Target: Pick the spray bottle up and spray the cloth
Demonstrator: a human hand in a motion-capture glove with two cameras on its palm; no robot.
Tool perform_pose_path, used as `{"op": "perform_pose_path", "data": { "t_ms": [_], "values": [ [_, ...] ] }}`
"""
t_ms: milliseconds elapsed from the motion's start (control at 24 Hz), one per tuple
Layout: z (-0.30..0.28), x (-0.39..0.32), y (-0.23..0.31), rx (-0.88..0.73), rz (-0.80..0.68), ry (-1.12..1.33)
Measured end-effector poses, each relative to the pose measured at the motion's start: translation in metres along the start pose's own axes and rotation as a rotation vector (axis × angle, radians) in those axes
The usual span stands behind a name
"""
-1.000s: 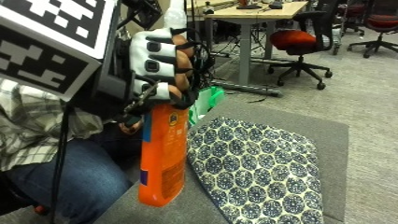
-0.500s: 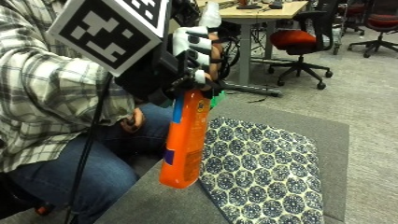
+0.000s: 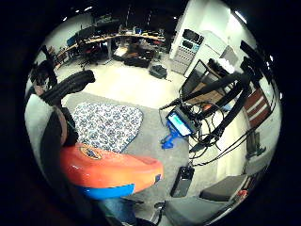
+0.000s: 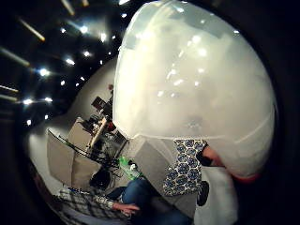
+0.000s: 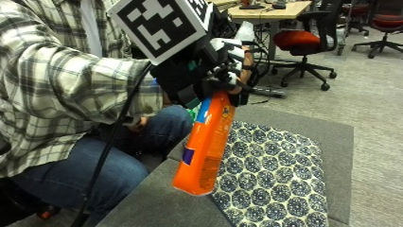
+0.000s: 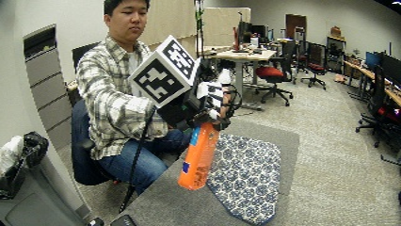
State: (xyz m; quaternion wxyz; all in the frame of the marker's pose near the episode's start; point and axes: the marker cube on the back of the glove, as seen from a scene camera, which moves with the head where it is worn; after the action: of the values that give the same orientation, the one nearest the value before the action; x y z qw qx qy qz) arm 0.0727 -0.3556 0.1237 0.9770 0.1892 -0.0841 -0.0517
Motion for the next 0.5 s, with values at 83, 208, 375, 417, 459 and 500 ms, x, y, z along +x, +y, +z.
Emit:
{"op": "perform_pose_path", "data": {
  "t_ms": [83, 208, 375, 417, 459, 500],
  "values": [
    [0.005, -0.003, -0.003, -0.018, -0.014, 0.042],
    [0.013, -0.009, -0.007, -0.05, -0.044, 0.1],
    [0.023, -0.018, -0.01, -0.105, -0.08, 0.157],
    [0.026, -0.02, -0.011, -0.12, -0.089, 0.169],
    [0.028, -0.022, -0.011, -0.135, -0.096, 0.18],
    [0.031, -0.025, -0.012, -0.152, -0.102, 0.189]
  ]
}}
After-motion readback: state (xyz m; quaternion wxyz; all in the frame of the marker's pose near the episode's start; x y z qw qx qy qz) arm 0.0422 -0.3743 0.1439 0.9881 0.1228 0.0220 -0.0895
